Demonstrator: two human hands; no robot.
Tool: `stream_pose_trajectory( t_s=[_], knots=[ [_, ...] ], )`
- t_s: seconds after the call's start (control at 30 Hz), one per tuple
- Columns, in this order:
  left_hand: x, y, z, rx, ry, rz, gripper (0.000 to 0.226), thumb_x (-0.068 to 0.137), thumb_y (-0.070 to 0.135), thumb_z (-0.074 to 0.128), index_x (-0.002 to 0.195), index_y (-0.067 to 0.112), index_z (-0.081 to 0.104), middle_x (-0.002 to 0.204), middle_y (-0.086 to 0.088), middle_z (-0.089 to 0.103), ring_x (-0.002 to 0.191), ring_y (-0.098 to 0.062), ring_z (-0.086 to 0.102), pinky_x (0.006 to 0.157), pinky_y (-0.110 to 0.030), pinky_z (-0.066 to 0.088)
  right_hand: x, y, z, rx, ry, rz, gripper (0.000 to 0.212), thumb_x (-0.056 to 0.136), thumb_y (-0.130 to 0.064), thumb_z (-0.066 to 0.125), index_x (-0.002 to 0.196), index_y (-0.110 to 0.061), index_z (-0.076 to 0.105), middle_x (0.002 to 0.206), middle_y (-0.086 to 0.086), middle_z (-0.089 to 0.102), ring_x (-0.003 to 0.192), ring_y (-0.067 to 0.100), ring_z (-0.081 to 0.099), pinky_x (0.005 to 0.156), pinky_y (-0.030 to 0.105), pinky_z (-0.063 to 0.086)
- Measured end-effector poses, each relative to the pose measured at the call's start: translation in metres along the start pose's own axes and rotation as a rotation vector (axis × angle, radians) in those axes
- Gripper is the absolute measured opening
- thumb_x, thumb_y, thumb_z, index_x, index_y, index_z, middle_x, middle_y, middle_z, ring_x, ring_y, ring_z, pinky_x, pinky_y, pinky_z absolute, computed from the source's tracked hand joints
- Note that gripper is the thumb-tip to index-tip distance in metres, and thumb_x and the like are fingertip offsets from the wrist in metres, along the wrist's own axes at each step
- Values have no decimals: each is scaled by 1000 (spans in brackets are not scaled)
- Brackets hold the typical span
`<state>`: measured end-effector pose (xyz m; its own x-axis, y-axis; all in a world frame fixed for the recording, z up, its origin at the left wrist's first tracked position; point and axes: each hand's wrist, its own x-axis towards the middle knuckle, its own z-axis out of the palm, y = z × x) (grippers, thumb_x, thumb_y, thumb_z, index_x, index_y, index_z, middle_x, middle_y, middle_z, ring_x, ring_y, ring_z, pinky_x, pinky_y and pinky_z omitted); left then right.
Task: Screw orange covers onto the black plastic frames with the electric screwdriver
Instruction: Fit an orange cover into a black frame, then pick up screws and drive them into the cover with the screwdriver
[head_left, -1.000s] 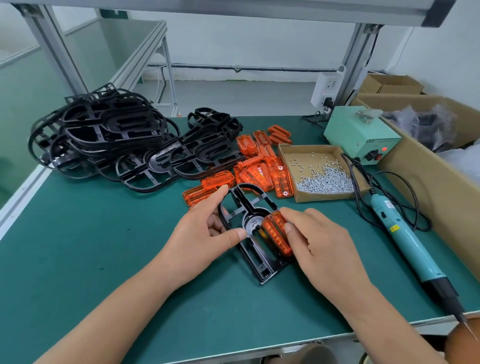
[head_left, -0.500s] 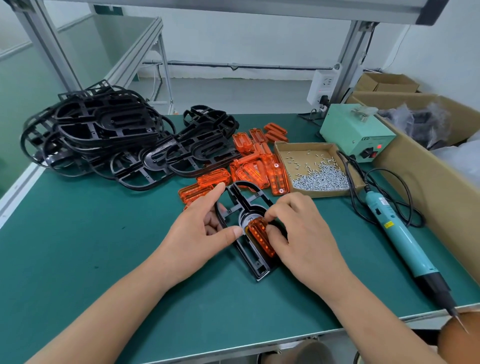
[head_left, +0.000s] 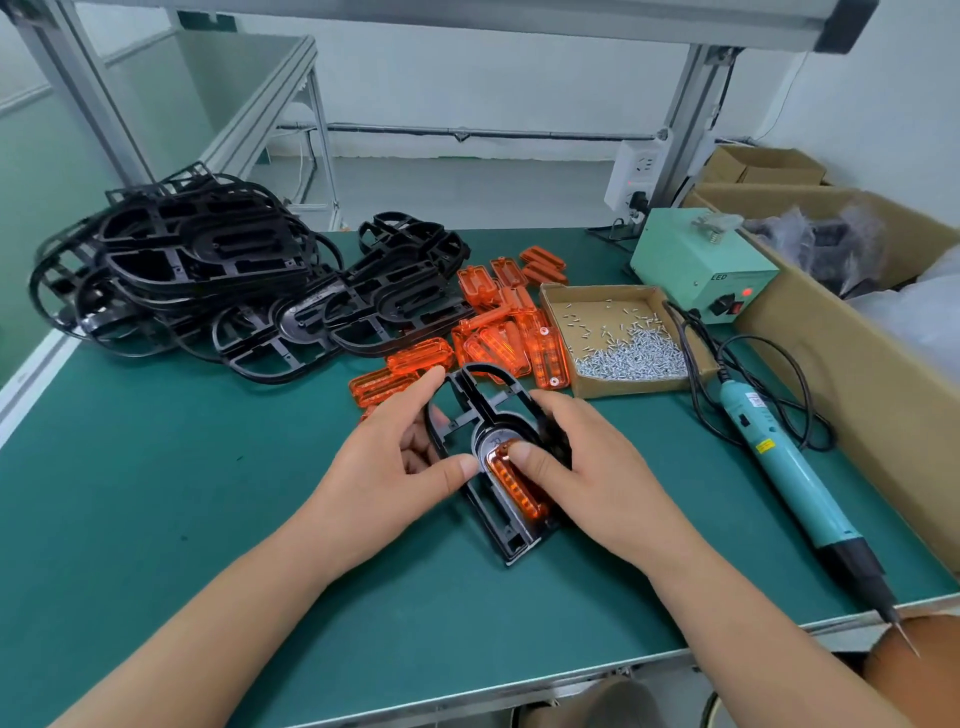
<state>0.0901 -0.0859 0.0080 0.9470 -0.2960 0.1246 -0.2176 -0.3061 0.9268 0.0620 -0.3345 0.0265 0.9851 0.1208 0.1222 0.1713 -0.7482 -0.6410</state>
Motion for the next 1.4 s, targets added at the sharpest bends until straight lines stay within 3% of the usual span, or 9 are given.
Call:
stream_pose_trajectory(
  t_s=[0.27,0.43,0.57,0.63,0.83,1.0,1.17,1.27,1.4],
  knots=[
    [-8,17,4,356,3,70,89,85,65,58,163,35,27,125,32,43,99,-4,57,82,-9,42,-8,-2,1,-122,51,15,59,93,-67,55,142,-35,45,122,-18,47,119,5,47,99,34,45],
    [-10,29,7,472,-16,45,84,93,57,57,165,26,25,136,28,35,91,-7,57,78,-11,43,-19,4,-24,38,192,109,61,88,-70,53,138,-36,57,120,-24,53,110,-8,51,91,15,40],
    [-11,28,7,535,-30,53,82,96,57,52,166,25,24,157,18,35,135,-5,41,111,-29,42,-47,32,-78,-203,450,144,41,92,-50,68,128,-31,61,114,-13,53,110,10,53,92,37,47],
    [-11,28,7,568,-31,47,80,97,57,51,166,25,25,161,16,34,146,3,24,118,-25,30,-64,49,-104,-439,493,223,46,90,-49,70,127,-24,58,116,-1,51,114,27,51,88,46,50],
    [-12,29,11,628,-51,109,72,99,56,50,163,27,34,163,18,29,145,14,9,116,-13,11,-81,81,-128,-753,90,540,66,88,-82,48,134,-33,46,114,-6,57,90,21,67,65,35,50],
    [-6,37,6,644,76,176,58,102,55,48,148,21,59,139,15,47,135,-7,41,110,-32,40,-77,94,-132,-683,108,519,46,89,-75,52,117,-38,49,84,-12,58,72,14,61,62,34,51],
    [43,68,22,662,103,296,40,104,41,56,136,21,67,122,13,61,120,-7,52,102,-27,41,-75,107,-140,116,265,472,18,99,-44,67,89,-29,71,70,-6,69,57,7,59,58,33,46],
    [95,93,52,764,-32,395,33,106,34,56,135,23,68,121,7,68,119,-15,57,102,-29,45,-69,97,-136,692,416,438,21,101,-31,64,97,-14,75,78,12,67,59,20,58,50,28,48],
    [160,112,103,973,-243,455,31,107,36,54,129,21,69,118,-2,69,115,-24,60,100,-42,50,-53,83,-125,984,461,439,36,107,-30,53,118,0,68,81,13,64,54,20,54,44,28,44]
  ],
)
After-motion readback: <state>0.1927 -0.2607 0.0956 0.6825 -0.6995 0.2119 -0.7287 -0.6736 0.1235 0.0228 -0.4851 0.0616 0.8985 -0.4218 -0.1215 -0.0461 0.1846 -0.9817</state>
